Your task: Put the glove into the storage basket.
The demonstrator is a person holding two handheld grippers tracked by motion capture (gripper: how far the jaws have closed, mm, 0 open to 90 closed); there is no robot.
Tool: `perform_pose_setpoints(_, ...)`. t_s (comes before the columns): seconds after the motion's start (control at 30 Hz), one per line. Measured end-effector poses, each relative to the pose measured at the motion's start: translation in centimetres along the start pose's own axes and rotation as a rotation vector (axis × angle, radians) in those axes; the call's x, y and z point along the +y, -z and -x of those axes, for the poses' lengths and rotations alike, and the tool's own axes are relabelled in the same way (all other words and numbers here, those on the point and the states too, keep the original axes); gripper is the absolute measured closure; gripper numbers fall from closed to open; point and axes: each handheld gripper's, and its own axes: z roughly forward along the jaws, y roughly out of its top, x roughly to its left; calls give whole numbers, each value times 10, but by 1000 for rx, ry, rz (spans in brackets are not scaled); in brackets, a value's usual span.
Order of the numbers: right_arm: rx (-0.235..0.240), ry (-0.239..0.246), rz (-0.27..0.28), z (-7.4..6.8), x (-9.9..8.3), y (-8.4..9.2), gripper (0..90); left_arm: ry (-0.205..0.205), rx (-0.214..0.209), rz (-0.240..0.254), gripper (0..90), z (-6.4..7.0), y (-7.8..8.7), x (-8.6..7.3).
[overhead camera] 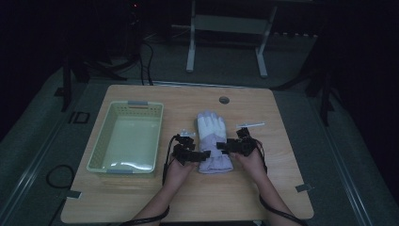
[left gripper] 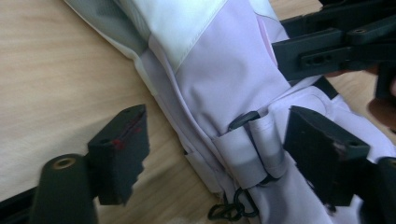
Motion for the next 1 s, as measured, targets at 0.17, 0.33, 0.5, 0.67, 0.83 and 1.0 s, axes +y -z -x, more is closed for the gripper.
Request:
perform_pose_setpoints(0.17,71,-100,-47,11,-4,-5,464,30,-85,-28,347,-5,-9,-4)
perform_pose_setpoints(0.33,101,-106,-53,13,-6,-8,546,67,-128,-46,402,-11,-12,-5)
perform_pose_setpoints(0.5,90,-85,-56,7,-5,-8,681,39,-113,-61,522,-10,-10,-1)
perform_pose_setpoints(0.67,57,-42,-36,1,-6,-6,746,24,-97,-80,617,-5,-7,5)
perform_pose_setpoints(0.83,-1,13,-31,-13,-2,2,765,30,-120,-102,673,-4,-2,11)
perform_pose_setpoints(1.0,-41,61,-16,-25,5,12,769,10,-128,-93,687,2,6,18)
